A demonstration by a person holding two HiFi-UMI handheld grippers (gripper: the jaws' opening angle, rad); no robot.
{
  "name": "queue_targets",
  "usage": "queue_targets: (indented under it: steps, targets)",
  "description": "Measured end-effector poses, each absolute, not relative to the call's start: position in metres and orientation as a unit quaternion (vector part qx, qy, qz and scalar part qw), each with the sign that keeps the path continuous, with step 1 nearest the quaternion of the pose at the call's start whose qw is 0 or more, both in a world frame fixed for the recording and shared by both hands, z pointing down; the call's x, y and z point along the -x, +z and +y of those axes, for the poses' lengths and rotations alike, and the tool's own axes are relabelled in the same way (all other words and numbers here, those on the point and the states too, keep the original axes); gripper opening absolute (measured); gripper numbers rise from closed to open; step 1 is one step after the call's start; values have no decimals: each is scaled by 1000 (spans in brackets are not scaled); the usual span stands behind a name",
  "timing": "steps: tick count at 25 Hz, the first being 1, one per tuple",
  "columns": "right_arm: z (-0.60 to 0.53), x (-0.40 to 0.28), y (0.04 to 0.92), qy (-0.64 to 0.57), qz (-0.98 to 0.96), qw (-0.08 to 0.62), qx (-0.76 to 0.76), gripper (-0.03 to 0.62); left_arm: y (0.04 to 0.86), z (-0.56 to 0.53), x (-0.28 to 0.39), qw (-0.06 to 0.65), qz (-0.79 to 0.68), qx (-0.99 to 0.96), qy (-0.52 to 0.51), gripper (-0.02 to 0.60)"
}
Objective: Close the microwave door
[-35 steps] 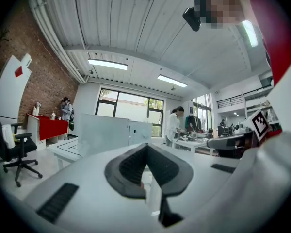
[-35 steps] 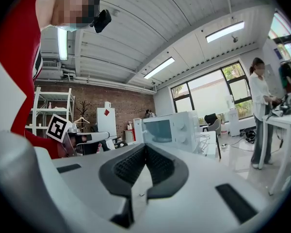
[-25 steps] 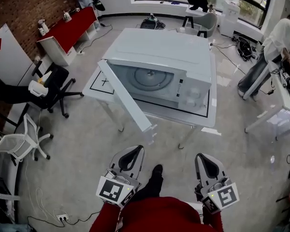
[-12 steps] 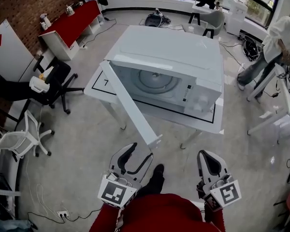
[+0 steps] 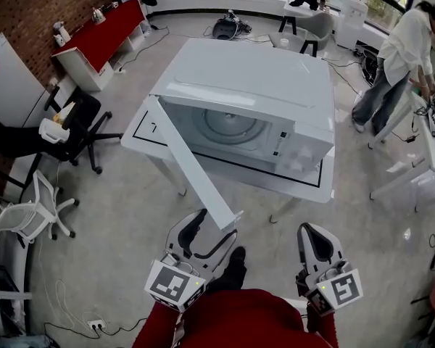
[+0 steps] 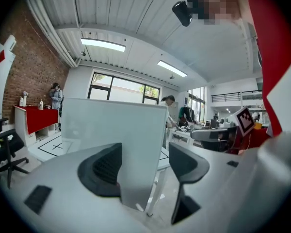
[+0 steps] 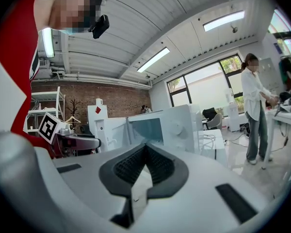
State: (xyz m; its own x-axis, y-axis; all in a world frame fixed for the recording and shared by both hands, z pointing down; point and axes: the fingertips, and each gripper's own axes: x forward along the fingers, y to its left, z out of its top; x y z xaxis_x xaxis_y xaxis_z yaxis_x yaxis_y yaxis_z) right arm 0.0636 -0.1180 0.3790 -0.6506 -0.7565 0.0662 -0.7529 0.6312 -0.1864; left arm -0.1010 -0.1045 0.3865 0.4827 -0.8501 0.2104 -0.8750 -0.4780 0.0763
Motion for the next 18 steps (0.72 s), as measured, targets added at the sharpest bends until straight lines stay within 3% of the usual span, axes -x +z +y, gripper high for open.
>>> queue_targets:
  steps: [18]
  targets:
    - [-134,-68,381,-92,890,1,446,12,387,-139,72,75,-448,-889,63,299]
